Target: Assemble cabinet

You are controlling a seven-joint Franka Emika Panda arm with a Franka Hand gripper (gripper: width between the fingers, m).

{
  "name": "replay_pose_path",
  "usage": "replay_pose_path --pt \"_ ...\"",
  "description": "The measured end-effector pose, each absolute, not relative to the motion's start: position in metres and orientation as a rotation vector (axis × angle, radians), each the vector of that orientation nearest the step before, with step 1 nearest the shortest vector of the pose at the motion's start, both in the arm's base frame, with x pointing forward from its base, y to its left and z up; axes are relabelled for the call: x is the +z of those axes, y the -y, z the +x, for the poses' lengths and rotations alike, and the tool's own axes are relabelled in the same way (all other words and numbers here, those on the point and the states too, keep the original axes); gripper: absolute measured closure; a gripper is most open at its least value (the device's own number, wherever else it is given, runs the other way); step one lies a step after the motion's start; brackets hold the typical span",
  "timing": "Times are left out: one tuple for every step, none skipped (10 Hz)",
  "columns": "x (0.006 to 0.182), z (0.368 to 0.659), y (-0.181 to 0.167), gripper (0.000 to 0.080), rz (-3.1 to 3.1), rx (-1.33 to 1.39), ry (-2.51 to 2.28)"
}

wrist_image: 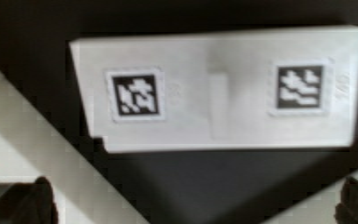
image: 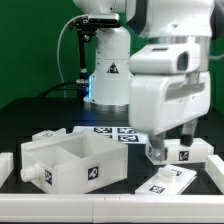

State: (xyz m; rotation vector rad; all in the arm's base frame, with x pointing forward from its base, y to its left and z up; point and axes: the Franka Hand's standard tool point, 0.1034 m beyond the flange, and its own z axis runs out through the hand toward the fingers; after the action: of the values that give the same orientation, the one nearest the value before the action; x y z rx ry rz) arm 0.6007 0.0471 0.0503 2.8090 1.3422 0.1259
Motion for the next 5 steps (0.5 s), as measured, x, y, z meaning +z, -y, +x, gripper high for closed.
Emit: replay_pose_path --pt "0.042 0.599 -0.048 0.0003 2.813 0.122 -1.342" --pt "0.034 0.597 -0.048 0.0003 2.817 0.109 -1.346" --pt "0.028 0.596 -0.046 0.0003 2.821 0.108 -1.341" --pt "0.025 0.595 -0.046 0.0003 2.824 0.099 -1.341" --pt "0.026 0.595 -0.046 0.0125 2.823 0.101 -1.341"
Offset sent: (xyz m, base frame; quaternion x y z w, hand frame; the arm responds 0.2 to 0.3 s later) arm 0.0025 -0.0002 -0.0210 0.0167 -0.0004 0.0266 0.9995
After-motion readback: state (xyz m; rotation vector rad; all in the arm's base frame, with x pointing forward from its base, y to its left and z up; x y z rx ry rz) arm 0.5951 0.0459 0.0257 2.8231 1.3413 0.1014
